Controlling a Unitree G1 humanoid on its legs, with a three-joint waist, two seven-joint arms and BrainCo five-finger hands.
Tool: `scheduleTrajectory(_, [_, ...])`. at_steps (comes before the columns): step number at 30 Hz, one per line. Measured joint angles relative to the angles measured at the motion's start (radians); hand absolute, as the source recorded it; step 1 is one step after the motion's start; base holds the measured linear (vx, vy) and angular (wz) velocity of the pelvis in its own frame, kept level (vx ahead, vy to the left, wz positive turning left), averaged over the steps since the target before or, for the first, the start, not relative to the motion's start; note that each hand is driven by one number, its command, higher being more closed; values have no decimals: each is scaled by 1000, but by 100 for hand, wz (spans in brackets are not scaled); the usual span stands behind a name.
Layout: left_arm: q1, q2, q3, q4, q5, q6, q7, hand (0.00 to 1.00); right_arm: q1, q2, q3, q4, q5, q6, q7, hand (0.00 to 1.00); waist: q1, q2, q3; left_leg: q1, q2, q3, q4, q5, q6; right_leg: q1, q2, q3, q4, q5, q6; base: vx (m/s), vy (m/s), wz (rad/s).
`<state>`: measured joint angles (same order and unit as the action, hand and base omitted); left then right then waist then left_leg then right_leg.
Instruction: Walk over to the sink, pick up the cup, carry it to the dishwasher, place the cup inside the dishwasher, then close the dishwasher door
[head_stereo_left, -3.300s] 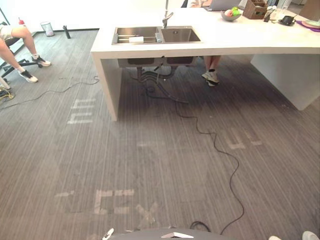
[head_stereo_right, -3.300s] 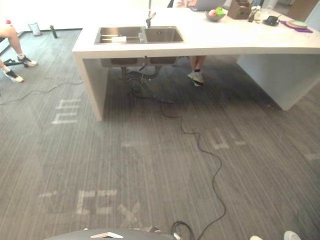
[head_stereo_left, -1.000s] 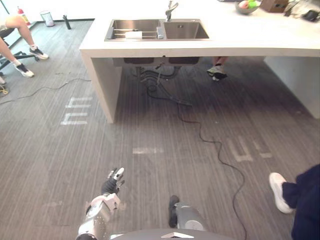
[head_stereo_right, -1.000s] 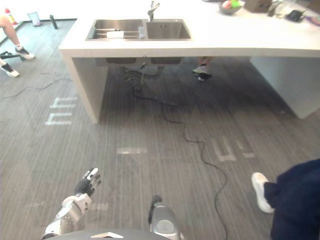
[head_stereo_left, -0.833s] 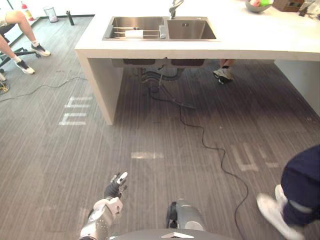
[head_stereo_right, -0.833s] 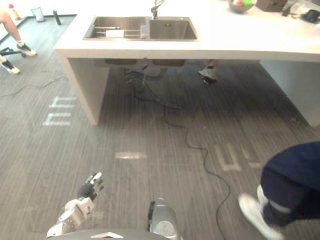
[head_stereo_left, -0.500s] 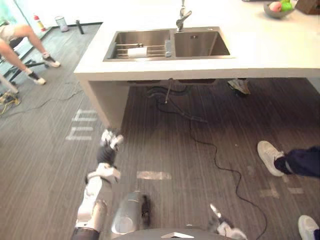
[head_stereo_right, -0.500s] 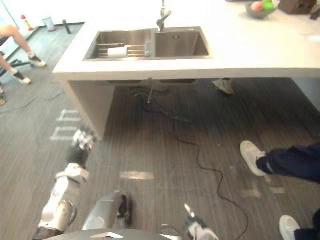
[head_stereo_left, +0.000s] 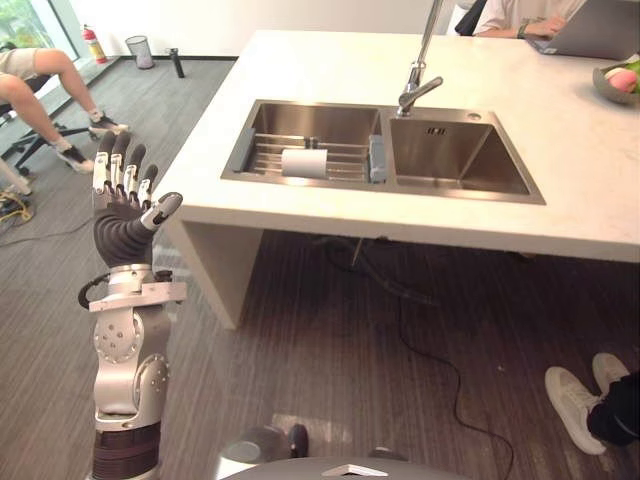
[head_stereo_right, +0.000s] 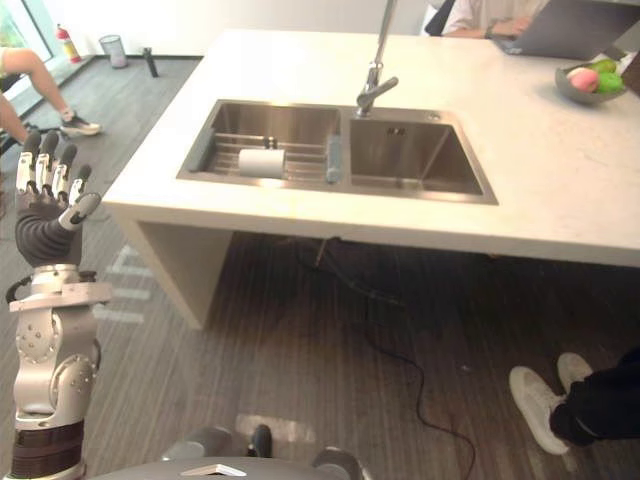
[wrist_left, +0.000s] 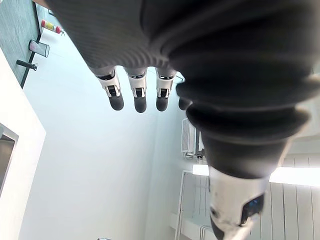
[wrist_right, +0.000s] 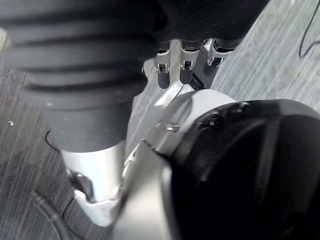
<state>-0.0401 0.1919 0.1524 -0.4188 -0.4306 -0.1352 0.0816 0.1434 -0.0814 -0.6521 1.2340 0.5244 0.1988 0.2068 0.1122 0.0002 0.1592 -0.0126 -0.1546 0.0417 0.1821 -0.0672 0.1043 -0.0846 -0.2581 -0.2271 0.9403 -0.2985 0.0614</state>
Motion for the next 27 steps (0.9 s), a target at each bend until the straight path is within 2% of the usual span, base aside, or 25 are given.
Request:
scheduleTrajectory(1, [-12, 4, -1, 1, 0, 0, 0, 0, -2, -1, 2, -1, -1, 1, 3, 0, -3, 8, -1, 12, 12, -10, -14, -1, -2, -32, 21, -3, -72, -26, -7, 324, -8, 27])
scheduleTrajectory(2, [-39, 13, -3, 3, 0, -2, 0, 0, -3, -7, 8, -3, -3, 2, 4, 0, -9, 25, -1, 29, 39, -17, -31, 0, -5, -87, 79, 23, -246, -34, -2, 278, -39, 37])
scheduleTrajectory(3, [-62, 40, -3, 17, 0, -10, 1, 0, 1, -10, 15, -3, -9, 2, 6, 0, -16, 33, 0, 34, 58, -37, -31, -15, -24, -119, 133, 69, -440, 20, 19, 259, -57, 50])
scheduleTrajectory(4, [-74, 61, -3, 34, 1, -17, 1, 0, 7, -9, 21, -3, -21, 2, 10, 0, -23, 30, 0, 44, 58, -53, -32, -25, -28, -129, 138, 77, -500, 63, 11, 275, -105, 74])
scheduleTrajectory(5, [-87, 91, -1, 76, 0, -23, 0, 0, 15, -8, 33, 3, -26, 7, 12, 0, -30, 23, 1, 86, 52, -89, -40, -40, -31, -125, 129, 78, -551, 142, -8, 351, -175, 81])
scheduleTrajectory(6, [-67, 104, 5, 85, -1, -28, 1, 0, 37, -3, 45, 3, -33, 26, 18, 0, -29, 8, -22, 110, 43, -114, -54, -51, -48, -116, 122, 78, -612, 218, -16, 394, -208, 76])
scheduleTrajectory(7, [-55, 110, 10, 84, -1, -37, 0, 0, 45, -1, 50, 4, -41, 31, 25, 0, -27, -10, -41, 112, 36, -127, -59, -58, -56, -110, 119, 79, -651, 263, -20, 433, -267, 59])
scheduleTrajectory(8, [-34, 92, 19, 87, -4, -52, -4, 0, 46, -13, 50, 4, -55, 41, 32, 0, -22, 2, -53, 117, 61, -151, -58, -74, -73, -82, 139, 62, -692, 301, -16, 447, -305, 51])
scheduleTrajectory(9, [-16, 90, 15, 87, -13, -53, -23, 0, 35, -26, 50, 3, -60, 46, 38, 0, -15, 28, -68, 101, 91, -151, -59, -84, -90, -60, 172, 42, -755, 313, -27, 428, -288, 40])
scheduleTrajectory(11, [-13, 84, 9, 89, -22, -53, -43, 0, -9, -44, 51, 3, -57, 56, 43, 0, 3, 48, -65, 76, 120, -151, -33, -92, -103, -45, 203, 23, -813, 327, -46, 256, -171, 19])
scheduleTrajectory(14, [-12, 74, -6, 135, -29, -52, -79, 0, -30, -48, 54, 1, 0, 66, 50, 0, 7, 47, -52, 3, 132, -128, 205, -133, -168, 51, 212, 1, -863, 316, -66, 206, -136, 23])
scheduleTrajectory(15, [-11, 74, -6, 141, -31, -52, -87, 0, -27, -49, 61, 3, 7, 67, 44, 0, 9, 45, -49, -9, 142, -113, 247, -147, -167, 68, 212, 0, -869, 313, -70, 133, -77, 7])
scheduleTrajectory(16, [-6, 74, -6, 147, -42, -52, -102, 0, -22, -55, 60, 8, 33, 65, 45, 0, 13, 44, -47, -30, 170, -87, 254, -174, -148, 89, 214, -3, -879, 311, -72, 83, -57, 1])
scheduleTrajectory(18, [-1, 74, -6, 144, -53, -53, -121, 0, -6, -60, 60, 0, 42, 64, 56, 0, 20, 55, -49, -51, 214, -63, 151, -147, -146, 92, 214, -2, -894, 309, -69, 55, -12, -1])
scheduleTrajectory(20, [20, 74, -9, 133, -58, -53, -149, 0, 8, -80, 60, -3, 41, 69, 91, 0, 16, 84, -50, -58, 253, -71, -2, -13, -142, 94, 224, -2, -893, 298, -51, 15, 125, -4])
scheduleTrajectory(21, [44, 73, -9, 115, -59, -55, -155, 0, 15, -85, 58, -6, 41, 69, 97, 0, 16, 95, -49, -44, 264, -70, -32, 16, -187, 97, 228, 5, -888, 281, -36, 10, 172, -11])
scheduleTrajectory(22, [57, 74, -9, 90, -62, -55, -156, 0, 24, -74, 60, -23, 40, 69, 95, 0, 16, 87, -55, -38, 248, -64, -57, 16, -167, 100, 212, 7, -888, 281, -25, -7, 144, -7])
scheduleTrajectory(24, [68, 74, -9, 39, -70, -55, -157, 0, 44, -42, 59, -48, 44, 65, 83, 0, 18, 59, -57, -38, 234, -58, -82, 19, -165, 97, 194, 6, -902, 293, -9, -7, 113, 3])
scheduleTrajectory(25, [72, 75, -10, 26, -71, -56, -157, 0, 47, -39, 58, -48, 57, 69, 83, 0, 19, 59, -57, -38, 232, -49, -90, 21, -165, 97, 191, 7, -908, 298, -4, 28, 95, 1])
scheduleTrajectory(27, [79, 82, -9, 10, -80, -56, -155, 0, 61, -21, 49, -49, 67, 89, 77, 0, 21, 34, -71, -21, 224, -14, -129, 37, -165, 96, 180, 13, -932, 312, 9, 72, 68, -7])
